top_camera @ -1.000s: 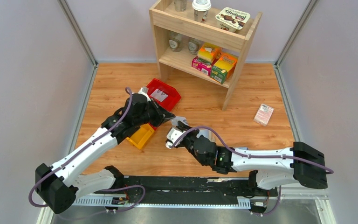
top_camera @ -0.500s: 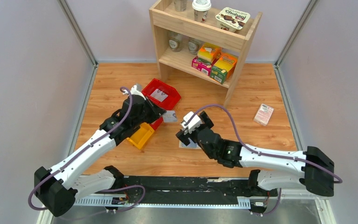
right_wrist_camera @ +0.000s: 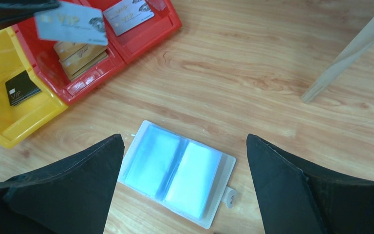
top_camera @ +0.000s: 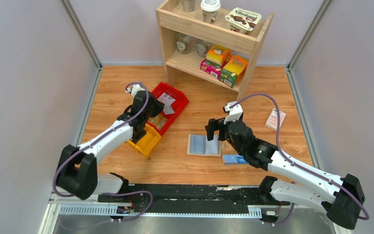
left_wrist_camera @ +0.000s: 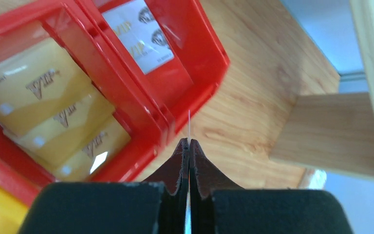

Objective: Take the credit cards out of the card holder
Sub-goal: Place the credit card in the storage box.

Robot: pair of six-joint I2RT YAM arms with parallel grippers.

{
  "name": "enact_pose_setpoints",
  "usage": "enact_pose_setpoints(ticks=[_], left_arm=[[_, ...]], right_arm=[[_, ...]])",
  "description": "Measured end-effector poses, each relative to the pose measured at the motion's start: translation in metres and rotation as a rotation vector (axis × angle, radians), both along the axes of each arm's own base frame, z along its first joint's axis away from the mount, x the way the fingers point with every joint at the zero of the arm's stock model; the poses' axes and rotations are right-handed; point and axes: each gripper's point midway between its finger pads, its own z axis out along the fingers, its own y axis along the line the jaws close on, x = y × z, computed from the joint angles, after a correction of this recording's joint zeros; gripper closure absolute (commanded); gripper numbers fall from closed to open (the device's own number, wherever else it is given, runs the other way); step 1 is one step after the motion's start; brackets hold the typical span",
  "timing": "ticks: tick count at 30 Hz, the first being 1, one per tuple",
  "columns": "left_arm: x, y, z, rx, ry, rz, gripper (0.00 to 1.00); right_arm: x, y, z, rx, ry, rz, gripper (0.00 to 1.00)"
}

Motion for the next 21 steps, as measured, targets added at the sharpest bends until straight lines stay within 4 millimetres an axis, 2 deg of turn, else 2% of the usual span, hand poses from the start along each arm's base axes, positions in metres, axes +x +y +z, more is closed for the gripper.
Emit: enact_pose_setpoints(ticks=[4,9,14,17,20,21], left_arm=[[0.034,0.006,-0.017,0.024,0.032,0.051,1.0],[0.082,0.008,-0.016,0.046,0.017,0.118,1.0],[0.116,0.009,-0.025,0.073,0.034,0.164,1.0],[0.131,0.009,-0.039,0.089,0.066,0.176,0.99],[0.135,0.01,-0.056,0.11,0.104,0.185,0.86],[0.135,0.011,-0.061,0.117,0.119,0.189,0.76]], right_arm=[[-0.005,0.001,-0.009,0.006,0.045,0.011,0.0],[-0.006,0.0,-0.015,0.006,0.072,0.011,0.0],[-0.003,-0.006,-0.019,0.001,0.08,-0.008,0.0],[-0.001,-0.01,-0.021,-0.002,0.082,-0.021,0.0],[0.001,-0.012,-0.021,-0.001,0.084,-0.027,0.0],[0.001,-0.012,-0.021,0.0,0.085,-0.028,0.0]])
